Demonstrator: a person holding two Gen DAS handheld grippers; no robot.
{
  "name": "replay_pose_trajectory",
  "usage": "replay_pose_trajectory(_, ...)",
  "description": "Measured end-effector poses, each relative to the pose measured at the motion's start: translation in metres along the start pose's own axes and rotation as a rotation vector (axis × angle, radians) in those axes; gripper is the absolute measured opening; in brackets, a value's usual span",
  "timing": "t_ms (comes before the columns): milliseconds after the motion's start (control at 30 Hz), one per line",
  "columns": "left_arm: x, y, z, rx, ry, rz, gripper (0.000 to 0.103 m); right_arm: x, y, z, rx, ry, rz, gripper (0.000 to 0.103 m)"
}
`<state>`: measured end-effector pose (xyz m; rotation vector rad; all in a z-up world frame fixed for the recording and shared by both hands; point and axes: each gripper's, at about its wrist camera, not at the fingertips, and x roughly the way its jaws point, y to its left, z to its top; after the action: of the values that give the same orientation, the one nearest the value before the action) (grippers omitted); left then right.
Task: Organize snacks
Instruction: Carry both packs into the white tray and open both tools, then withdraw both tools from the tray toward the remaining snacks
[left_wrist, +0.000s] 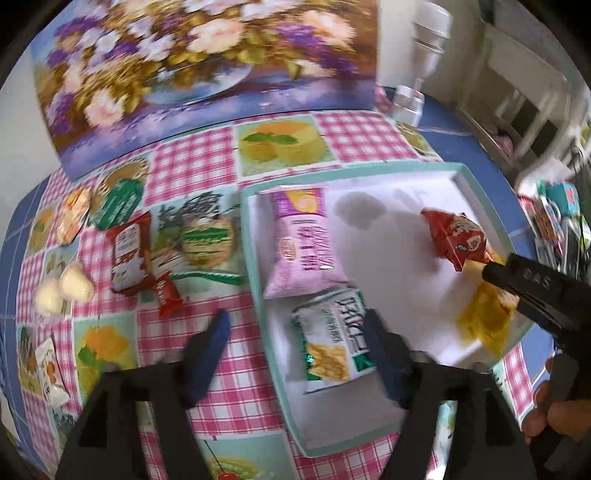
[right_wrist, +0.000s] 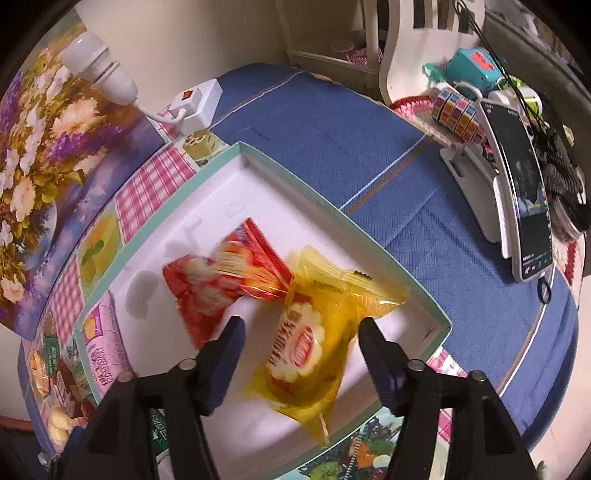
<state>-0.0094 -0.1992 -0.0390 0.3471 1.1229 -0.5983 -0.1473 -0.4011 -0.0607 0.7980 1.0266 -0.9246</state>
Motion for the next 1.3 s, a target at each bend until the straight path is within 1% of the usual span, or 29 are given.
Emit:
replay_pose_trajectory(33,0.0,0.004,0.0,-0.017,-0.001,0.002,0.08,0.0,0.001,0.0,-0.005,-0.003,0.001,0.08)
replay_pose_trajectory(167,0.001,0.021,0.001,-0.091,-0.006,0.016,0.081,0.0,0.003,0.001,-0.022,-0.008,0.004,0.086)
replay_pose_trajectory(233,0.001,0.03,0.001,-0.132,-0.008,0.026,0.085,0.0,0.005,0.001,-0.031,-0.012,0.003,0.096)
replay_pose_trajectory(300,0.002,0.036,0.001,-0.164,-0.011,0.036,0.09,-0.001,0.007,0.001,-0.04,-0.019,0.003,0.103)
replay_pose_trajectory(467,0.002,0.055,-0.001,-0.247,-0.018,0.054,0.091,-0.003,0.011,0.001,-0.06,-0.033,0.003,0.103)
replay_pose_trajectory(533,0.003,0.061,-0.003,-0.27,-0.019,0.063,0.095,-0.004,0.012,0.001,-0.062,-0.038,0.005,0.103)
replay_pose_trajectory(567,0.004,0.065,-0.003,-0.283,-0.018,0.066,0.1,-0.005,0.012,0.002,-0.062,-0.041,0.008,0.103)
replay_pose_trajectory(600,0.004,0.067,-0.004,-0.294,-0.017,0.067,0.103,-0.006,0.012,0.002,-0.061,-0.044,0.012,0.103)
replay_pose_trajectory(700,0.005,0.078,-0.004,-0.319,-0.015,0.055,0.103,-0.01,0.016,0.002,-0.065,-0.062,0.027,0.103)
replay_pose_trajectory(867,0.002,0.103,-0.006,-0.392,-0.023,0.056,0.103,-0.024,0.026,0.002,-0.088,-0.115,0.078,0.103)
replay_pose_trajectory(1033,-0.01,0.125,-0.007,-0.404,-0.048,0.09,0.103,-0.039,0.042,-0.001,-0.139,-0.181,0.109,0.103)
replay_pose_trajectory(1100,-0.015,0.134,-0.007,-0.404,-0.06,0.103,0.103,-0.046,0.052,-0.004,-0.176,-0.223,0.133,0.103)
replay_pose_trajectory(1167,-0.023,0.146,-0.007,-0.404,-0.075,0.126,0.103,-0.051,0.061,-0.008,-0.221,-0.251,0.139,0.103)
replay_pose_trajectory(1233,-0.031,0.157,-0.009,-0.403,-0.084,0.152,0.103,-0.053,0.07,-0.011,-0.248,-0.254,0.157,0.103)
replay_pose_trajectory(1300,-0.037,0.168,-0.012,-0.401,-0.091,0.185,0.103,-0.054,0.08,-0.015,-0.264,-0.24,0.193,0.103)
